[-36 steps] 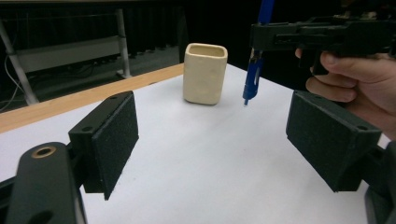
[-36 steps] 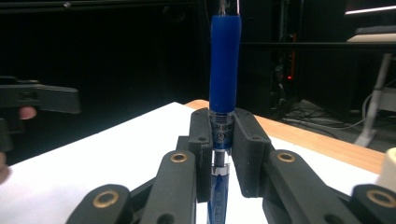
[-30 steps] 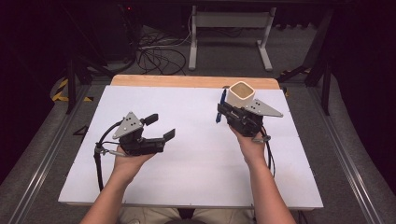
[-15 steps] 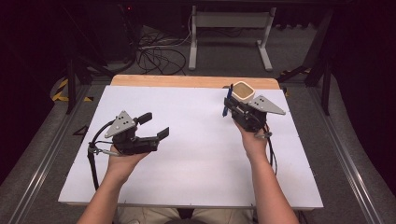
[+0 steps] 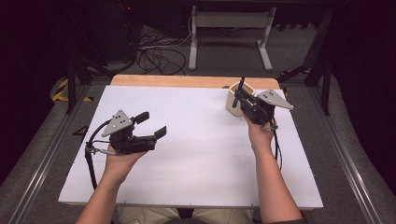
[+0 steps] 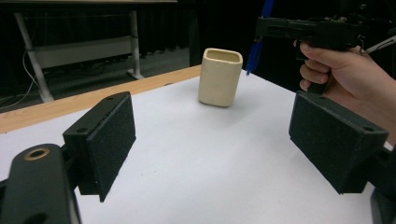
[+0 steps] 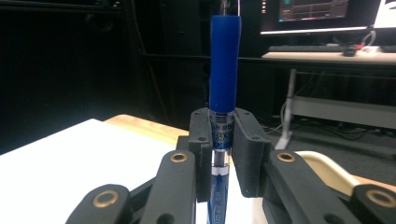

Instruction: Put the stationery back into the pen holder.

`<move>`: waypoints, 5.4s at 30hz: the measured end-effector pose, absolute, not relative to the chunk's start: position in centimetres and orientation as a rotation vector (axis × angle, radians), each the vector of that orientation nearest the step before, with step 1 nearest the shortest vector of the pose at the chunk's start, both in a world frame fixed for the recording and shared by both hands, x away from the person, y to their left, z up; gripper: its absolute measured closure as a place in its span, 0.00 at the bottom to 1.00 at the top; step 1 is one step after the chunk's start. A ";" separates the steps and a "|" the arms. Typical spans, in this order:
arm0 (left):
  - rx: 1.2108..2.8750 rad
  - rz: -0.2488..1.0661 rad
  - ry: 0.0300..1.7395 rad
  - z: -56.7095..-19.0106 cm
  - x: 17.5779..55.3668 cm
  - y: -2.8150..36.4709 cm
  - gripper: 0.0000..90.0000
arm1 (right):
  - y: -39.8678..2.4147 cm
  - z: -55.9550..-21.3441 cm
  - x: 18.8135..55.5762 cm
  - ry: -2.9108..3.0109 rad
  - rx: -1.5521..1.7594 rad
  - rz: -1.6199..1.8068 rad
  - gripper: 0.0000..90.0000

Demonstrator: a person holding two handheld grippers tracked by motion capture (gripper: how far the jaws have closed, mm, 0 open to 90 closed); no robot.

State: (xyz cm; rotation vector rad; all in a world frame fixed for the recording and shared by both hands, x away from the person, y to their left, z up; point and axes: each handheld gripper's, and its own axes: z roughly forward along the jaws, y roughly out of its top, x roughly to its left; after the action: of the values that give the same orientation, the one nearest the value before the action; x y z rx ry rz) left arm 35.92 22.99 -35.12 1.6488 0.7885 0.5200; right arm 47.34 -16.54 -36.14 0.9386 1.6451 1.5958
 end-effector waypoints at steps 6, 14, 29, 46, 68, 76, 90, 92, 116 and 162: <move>1.653 0.520 0.792 -35.1 36.0 23.1 0.18 | -16.6 -36.0 48.2 1.627 0.937 1.560 0.88; 1.636 0.502 0.792 -35.0 35.9 23.2 0.17 | -16.9 -36.2 49.3 1.603 0.907 1.525 0.88; 1.639 0.495 0.793 -35.1 36.0 23.2 0.16 | -17.4 -36.0 50.5 1.539 0.891 1.490 0.88; 1.623 0.481 0.800 -35.2 36.0 23.3 0.16 | -17.7 -36.9 51.8 1.550 0.929 1.436 0.88; 1.632 0.472 0.806 -35.5 36.1 23.1 0.16 | -17.7 -38.5 52.9 1.631 1.013 1.385 0.87; 1.640 0.467 0.805 -35.7 36.1 22.9 0.16 | -18.0 -39.2 53.2 1.657 1.068 1.374 0.87; 1.638 0.470 0.802 -35.6 36.1 23.0 0.16 | -18.1 -39.9 53.7 1.678 1.100 1.352 0.87; 1.638 0.469 0.802 -35.6 36.1 23.0 0.16 | -18.1 -40.0 53.8 1.679 1.101 1.348 0.87; 1.648 0.465 0.795 -35.7 36.2 23.0 0.16 | -18.0 -40.6 54.1 1.699 1.125 1.336 0.85; 1.658 0.464 0.798 -35.8 36.1 22.7 0.16 | -19.0 -40.1 50.9 1.596 1.120 1.425 0.40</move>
State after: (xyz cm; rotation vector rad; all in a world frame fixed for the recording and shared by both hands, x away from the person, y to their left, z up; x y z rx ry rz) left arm 36.15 22.67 -35.81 1.6582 0.7983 0.4643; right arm 50.93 -19.02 -40.13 1.1204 1.5961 1.4254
